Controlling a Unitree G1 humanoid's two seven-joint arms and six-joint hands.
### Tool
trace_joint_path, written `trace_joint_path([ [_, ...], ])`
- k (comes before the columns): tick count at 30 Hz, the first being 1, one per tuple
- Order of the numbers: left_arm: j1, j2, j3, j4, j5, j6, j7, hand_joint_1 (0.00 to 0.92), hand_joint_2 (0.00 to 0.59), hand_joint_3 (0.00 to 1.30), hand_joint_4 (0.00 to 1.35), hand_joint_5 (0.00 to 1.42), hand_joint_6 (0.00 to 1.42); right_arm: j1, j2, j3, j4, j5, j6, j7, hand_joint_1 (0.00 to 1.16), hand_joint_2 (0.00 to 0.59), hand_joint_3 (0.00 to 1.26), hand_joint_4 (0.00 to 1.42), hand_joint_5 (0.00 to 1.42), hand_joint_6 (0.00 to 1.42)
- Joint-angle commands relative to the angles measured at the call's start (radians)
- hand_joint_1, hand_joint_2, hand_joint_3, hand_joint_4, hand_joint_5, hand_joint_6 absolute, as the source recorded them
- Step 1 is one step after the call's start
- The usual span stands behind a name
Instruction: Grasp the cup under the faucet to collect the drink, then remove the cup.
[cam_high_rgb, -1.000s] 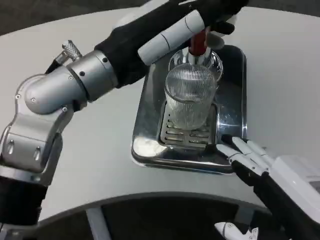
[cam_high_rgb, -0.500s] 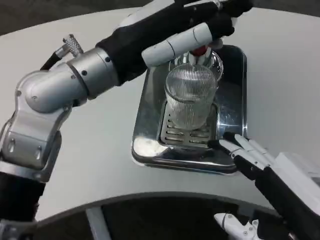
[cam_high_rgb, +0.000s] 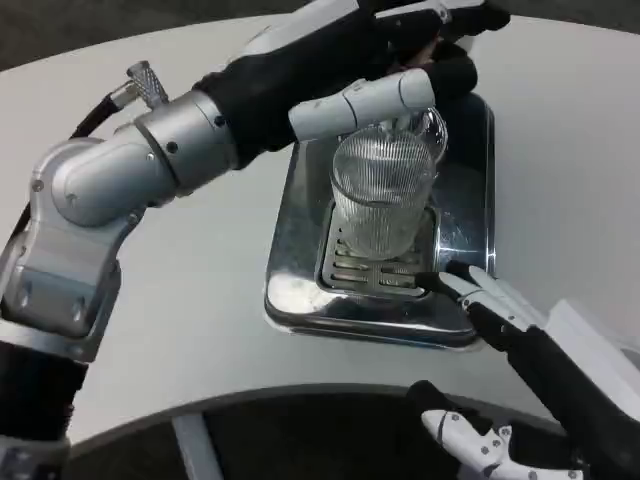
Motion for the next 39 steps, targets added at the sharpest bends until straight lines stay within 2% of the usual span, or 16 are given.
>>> trace_joint_path([
  [1, 0.007, 0.023, -0.030, 0.012, 0.036, -0.031, -0.024, 0.000, 0.089, 0.16, 0.05, 0.14, 0.22, 0.013, 0.021, 0.028, -0.015, 0.001, 0.046, -0.045, 0.48, 0.419, 0.11, 0.00, 0.00, 0.04],
  [11, 0.004, 0.025, -0.036, 0.021, 0.070, -0.076, -0.019, 0.000, 0.087, 0.15, 0.03, 0.12, 0.19, 0.005, 0.022, 0.071, -0.008, 0.050, 0.143, -0.153, 0.51, 0.377, 0.04, 0.00, 0.06, 0.10],
  [21, -0.008, 0.027, -0.051, 0.035, 0.086, -0.104, -0.013, 0.000, 0.087, 0.14, 0.03, 0.11, 0.19, 0.011, 0.011, 0.101, 0.024, 0.096, 0.208, -0.256, 0.59, 0.338, 0.03, 0.00, 0.10, 0.17],
  [30, -0.011, 0.024, -0.056, 0.042, 0.097, -0.117, -0.013, 0.000, 0.087, 0.14, 0.02, 0.11, 0.19, 0.012, -0.001, 0.132, 0.086, 0.127, 0.213, -0.353, 0.61, 0.328, 0.04, 0.02, 0.12, 0.19],
  [39, -0.014, 0.025, -0.057, 0.054, 0.100, -0.130, -0.011, 0.000, 0.086, 0.14, 0.02, 0.11, 0.19, -0.015, 0.007, 0.191, 0.203, 0.179, 0.122, -0.536, 0.66, 0.283, 0.05, 0.07, 0.14, 0.21],
])
